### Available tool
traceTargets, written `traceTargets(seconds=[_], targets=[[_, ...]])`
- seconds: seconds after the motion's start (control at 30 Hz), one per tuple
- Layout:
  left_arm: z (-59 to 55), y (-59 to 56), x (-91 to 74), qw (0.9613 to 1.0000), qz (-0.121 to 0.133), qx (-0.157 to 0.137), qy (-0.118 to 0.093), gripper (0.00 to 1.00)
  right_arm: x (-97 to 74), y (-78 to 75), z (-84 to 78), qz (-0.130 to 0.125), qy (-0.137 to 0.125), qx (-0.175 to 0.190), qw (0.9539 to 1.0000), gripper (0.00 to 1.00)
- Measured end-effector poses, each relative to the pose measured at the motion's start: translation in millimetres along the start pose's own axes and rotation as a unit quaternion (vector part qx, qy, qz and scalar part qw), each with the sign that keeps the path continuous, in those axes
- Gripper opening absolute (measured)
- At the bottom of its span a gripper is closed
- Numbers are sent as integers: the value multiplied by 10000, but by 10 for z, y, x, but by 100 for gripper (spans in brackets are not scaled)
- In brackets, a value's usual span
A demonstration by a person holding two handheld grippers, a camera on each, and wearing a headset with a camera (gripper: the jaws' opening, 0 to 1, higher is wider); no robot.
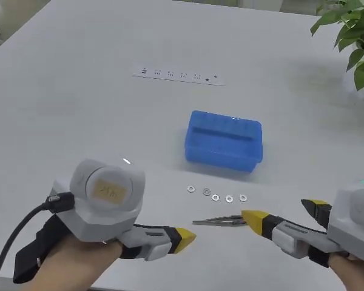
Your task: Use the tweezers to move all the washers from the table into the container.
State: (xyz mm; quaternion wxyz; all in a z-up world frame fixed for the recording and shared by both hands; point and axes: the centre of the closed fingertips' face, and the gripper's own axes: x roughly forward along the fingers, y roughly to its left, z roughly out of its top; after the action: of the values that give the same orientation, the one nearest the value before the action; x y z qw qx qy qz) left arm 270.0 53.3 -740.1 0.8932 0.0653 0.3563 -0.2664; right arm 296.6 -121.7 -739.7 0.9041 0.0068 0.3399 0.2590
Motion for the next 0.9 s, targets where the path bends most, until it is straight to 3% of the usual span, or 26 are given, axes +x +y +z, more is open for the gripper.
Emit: traceTargets(seconds=[0.23,0.37,0.57,0.67,0.8,0.9], targets=[[38,3,7,10000,-8,15,-52,97,-11,9,-3,2,3,-23,10000,74],[84,-54,59,9996,-222,-35,-193,87,-13,-8,-8,-19,4,-17,10000,74],[41,-86,252,9992,-381,123,-72,80,-5,-7,-57,17,76,17,10000,73],[11,-118,347,9983,-547,200,-36,71,-4,-7,-61,23,73,40,10000,72],[-12,-293,439,9938,-1070,285,-46,62,1,3,-81,61,90,65,9999,69],[-29,-357,484,9918,-1207,407,-10,50,2,12,-89,84,83,101,9999,67]])
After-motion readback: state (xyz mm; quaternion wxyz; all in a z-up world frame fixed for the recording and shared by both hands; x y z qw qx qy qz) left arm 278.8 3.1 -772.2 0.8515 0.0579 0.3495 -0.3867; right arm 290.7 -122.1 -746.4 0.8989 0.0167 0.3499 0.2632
